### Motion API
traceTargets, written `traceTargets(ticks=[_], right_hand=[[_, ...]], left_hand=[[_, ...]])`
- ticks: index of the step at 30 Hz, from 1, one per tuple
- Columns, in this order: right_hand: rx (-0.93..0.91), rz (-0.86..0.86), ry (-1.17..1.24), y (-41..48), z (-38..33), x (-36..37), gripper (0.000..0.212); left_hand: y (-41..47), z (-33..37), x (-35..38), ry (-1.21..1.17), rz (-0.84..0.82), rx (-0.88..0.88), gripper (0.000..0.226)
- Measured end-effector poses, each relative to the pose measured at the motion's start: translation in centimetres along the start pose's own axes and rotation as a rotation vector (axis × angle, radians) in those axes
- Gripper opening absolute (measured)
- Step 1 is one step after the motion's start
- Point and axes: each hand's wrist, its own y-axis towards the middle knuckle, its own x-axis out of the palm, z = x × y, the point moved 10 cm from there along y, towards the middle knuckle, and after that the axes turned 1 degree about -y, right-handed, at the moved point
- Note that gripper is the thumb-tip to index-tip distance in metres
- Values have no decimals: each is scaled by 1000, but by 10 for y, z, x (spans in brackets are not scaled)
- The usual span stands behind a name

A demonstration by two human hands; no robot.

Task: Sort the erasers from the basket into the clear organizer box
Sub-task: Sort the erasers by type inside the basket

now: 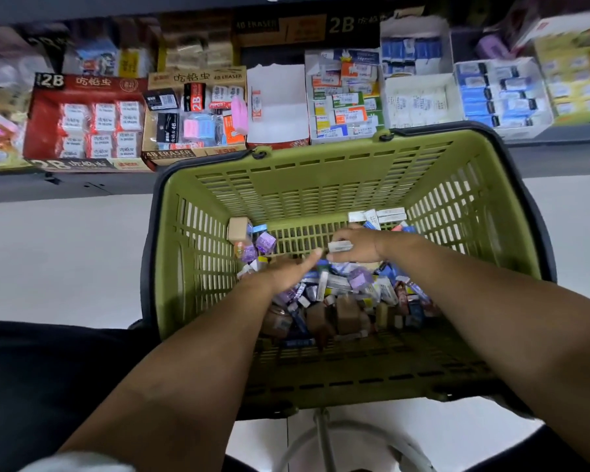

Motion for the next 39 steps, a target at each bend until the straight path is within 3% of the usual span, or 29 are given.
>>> traceTargets(ticks=[3, 5, 9, 13, 17, 21, 25, 27, 30, 33, 39], right_hand=[[-35, -84, -42, -6, -9, 29, 79], [-47, -88, -15, -8, -17, 40, 90], [-65, -121, 74, -15, -21, 43, 90], [-91, -194, 119, -28, -21, 48, 83], [-121, -266, 148, -50, -16, 48, 61], [-28, -417, 147, -82, 8, 60, 38], [46, -467, 33, -107, 25, 58, 42], [79, -449, 62, -115, 33, 50, 45], [104, -430, 15, -121, 45, 41, 46], [109, -356, 56, -119, 51, 34, 49], [133, 69, 292, -101, 55, -2, 33]], left_hand=[[-4, 6, 18, -57, -30, 49, 97], [-5, 3, 25, -163, -62, 32, 108], [-11, 5, 28, -263, -109, 5, 127], [-18, 4, 33, -342, -123, -24, 123], [-30, 14, 49, -387, -180, 20, 114], [-52, 41, 73, -345, -257, 121, 97], [-70, 55, 98, -306, -323, 130, 92], [-73, 57, 100, -304, -336, 125, 107], [-75, 62, 97, -391, -358, 155, 104], [-69, 54, 79, -551, -202, 165, 98], [-51, 21, 42, -781, 98, 92, 75]])
